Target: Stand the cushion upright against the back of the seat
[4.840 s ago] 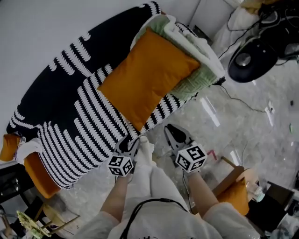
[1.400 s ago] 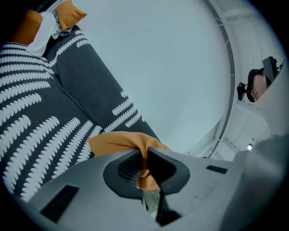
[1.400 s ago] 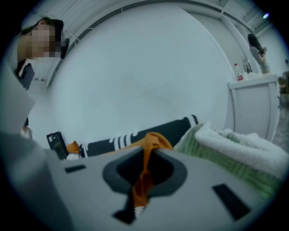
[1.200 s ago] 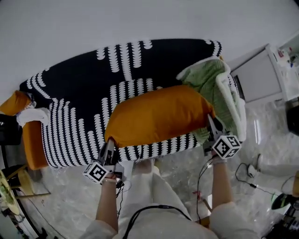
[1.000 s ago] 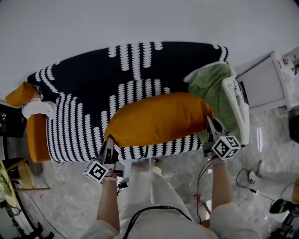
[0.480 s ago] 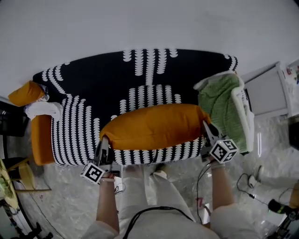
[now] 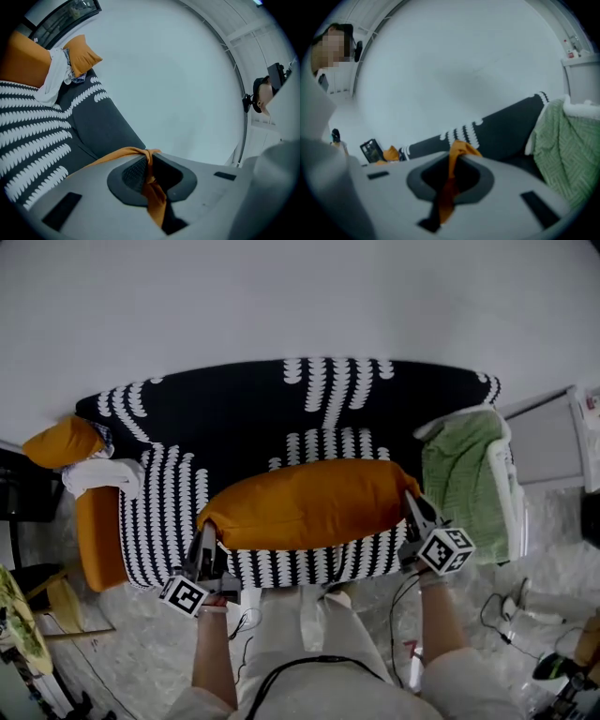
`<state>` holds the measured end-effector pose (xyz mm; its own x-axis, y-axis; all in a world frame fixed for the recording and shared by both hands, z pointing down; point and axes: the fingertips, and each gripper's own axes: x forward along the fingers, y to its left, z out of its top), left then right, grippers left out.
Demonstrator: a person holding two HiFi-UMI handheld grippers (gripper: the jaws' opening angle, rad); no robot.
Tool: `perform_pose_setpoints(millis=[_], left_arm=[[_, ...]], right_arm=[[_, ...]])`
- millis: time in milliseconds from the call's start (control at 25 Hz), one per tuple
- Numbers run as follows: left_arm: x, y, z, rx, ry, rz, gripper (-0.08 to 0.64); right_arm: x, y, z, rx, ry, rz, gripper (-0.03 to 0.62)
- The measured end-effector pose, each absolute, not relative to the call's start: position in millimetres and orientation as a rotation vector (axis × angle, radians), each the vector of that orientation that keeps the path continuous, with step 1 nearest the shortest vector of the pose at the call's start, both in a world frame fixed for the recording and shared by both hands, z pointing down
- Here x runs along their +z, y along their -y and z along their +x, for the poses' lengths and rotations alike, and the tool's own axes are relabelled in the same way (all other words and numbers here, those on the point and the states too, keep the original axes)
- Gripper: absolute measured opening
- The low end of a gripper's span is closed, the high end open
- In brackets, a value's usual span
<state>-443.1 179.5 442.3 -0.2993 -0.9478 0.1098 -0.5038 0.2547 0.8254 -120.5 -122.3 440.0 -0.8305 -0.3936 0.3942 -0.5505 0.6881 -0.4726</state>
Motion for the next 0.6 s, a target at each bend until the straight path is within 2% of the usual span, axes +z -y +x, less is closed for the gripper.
perform_pose_setpoints(millis=[600], left_arm=[[444.1, -177.6, -572.9, -0.872, 2.030, 1.252, 0.049]], right_arm=[[456.1, 118.7, -242.9, 0.933, 2.547, 0.700, 0.034]])
